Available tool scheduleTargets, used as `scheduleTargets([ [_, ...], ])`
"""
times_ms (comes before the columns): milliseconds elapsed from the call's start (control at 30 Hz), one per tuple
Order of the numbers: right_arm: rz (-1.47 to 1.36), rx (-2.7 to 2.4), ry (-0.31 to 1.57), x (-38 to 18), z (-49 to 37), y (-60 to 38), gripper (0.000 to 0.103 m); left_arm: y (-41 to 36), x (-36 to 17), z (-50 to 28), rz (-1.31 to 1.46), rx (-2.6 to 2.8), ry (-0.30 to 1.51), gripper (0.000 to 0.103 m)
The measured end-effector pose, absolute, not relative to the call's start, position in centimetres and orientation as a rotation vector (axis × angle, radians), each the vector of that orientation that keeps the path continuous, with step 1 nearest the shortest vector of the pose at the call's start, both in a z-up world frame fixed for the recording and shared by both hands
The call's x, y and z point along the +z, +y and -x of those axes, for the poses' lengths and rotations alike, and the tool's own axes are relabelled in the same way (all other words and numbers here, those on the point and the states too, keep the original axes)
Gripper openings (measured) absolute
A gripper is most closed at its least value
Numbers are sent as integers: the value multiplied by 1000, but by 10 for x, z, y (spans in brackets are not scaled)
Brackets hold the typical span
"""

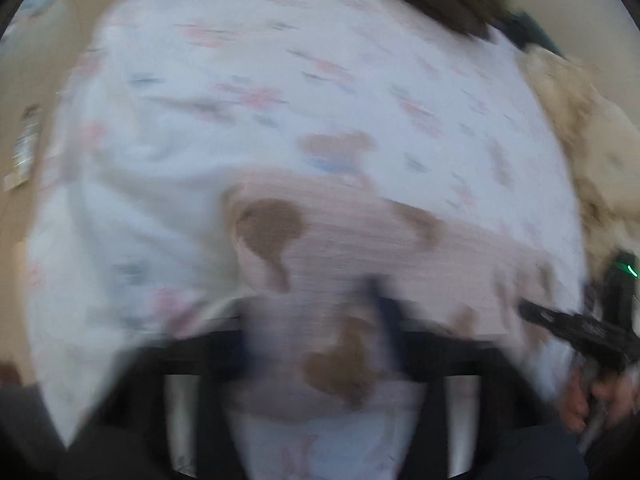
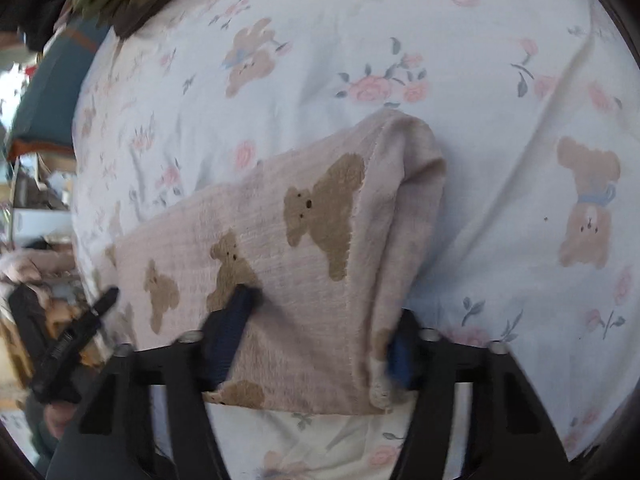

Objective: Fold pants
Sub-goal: 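Lift the bundle with both tools and carry it toward the green clothes stack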

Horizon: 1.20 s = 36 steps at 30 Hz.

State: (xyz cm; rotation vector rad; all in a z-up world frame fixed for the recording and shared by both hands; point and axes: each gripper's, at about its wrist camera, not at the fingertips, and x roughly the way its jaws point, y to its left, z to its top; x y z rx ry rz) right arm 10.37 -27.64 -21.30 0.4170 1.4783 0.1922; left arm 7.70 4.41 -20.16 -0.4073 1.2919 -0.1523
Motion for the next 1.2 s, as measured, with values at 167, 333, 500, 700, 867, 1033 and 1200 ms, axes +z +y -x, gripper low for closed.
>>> scheduleTargets([
  [167, -370, 245, 1414, -191, -99, -265, 11, 43, -179, -71, 371, -194, 1255, 6],
  [333, -476, 366, 1233, -136, -91, -277, 10, 59, -119, -65, 365, -199, 1096, 6],
  [500, -431, 459, 1033, -76, -99, -271, 10, 73, -59, -83, 375, -210, 926, 6],
  [700, -327, 508, 908, -25, -157, -258, 10, 74, -16, -144, 309, -251, 846, 6],
  [867, -264, 511, 837, 7, -250, -247, 10, 76, 10, -234, 277, -259, 775, 6],
  [1033, -172, 486, 801, 41, -375, -230, 10, 73, 37, -351, 227, -240, 689, 6],
  [1200, -83, 436, 748, 69, -481, -212, 10, 62, 49, -455, 120, -178, 636, 7],
])
